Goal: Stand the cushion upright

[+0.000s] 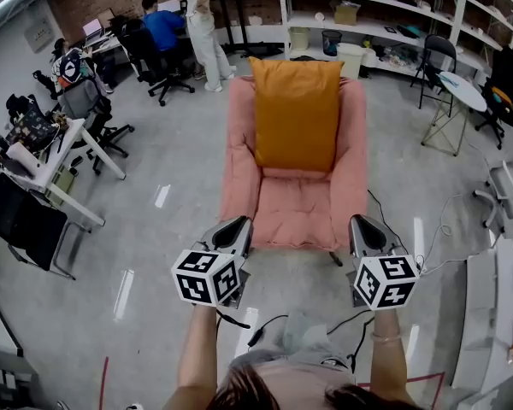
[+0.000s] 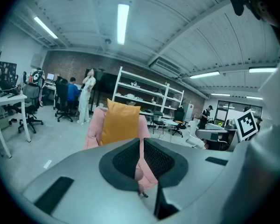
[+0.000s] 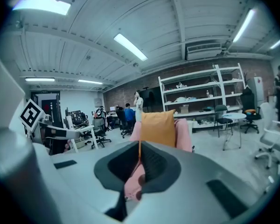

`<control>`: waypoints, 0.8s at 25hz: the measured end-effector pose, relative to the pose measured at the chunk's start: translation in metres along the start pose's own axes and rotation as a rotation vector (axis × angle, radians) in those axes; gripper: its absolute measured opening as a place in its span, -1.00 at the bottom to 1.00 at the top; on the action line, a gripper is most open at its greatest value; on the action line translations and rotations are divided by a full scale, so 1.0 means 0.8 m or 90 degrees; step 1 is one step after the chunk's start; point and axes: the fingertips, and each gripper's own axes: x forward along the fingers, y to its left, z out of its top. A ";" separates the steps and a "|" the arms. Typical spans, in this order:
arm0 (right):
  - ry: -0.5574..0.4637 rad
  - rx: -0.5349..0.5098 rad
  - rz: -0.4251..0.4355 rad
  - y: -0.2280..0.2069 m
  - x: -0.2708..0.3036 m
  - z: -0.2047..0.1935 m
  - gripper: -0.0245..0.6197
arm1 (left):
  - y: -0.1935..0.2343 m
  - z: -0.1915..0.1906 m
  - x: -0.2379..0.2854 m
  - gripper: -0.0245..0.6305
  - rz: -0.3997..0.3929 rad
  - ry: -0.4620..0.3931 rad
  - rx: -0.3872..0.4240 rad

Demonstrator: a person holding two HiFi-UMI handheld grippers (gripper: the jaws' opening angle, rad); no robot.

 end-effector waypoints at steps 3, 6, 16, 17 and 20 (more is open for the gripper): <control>-0.006 -0.001 -0.005 0.020 -0.024 -0.002 -0.84 | -0.007 -0.007 -0.028 -0.85 -0.009 -0.004 0.002; -0.004 0.002 -0.005 0.043 -0.050 -0.011 -0.84 | -0.016 -0.016 -0.062 -0.85 -0.015 -0.002 0.004; -0.011 0.007 -0.007 0.106 -0.126 -0.033 -0.84 | -0.036 -0.047 -0.165 -0.85 -0.016 -0.012 0.004; -0.012 0.005 -0.008 0.111 -0.133 -0.034 -0.84 | -0.037 -0.048 -0.173 -0.85 -0.015 -0.015 0.005; -0.020 0.003 -0.018 0.123 -0.155 -0.034 -0.84 | -0.039 -0.050 -0.196 -0.93 -0.008 -0.028 0.011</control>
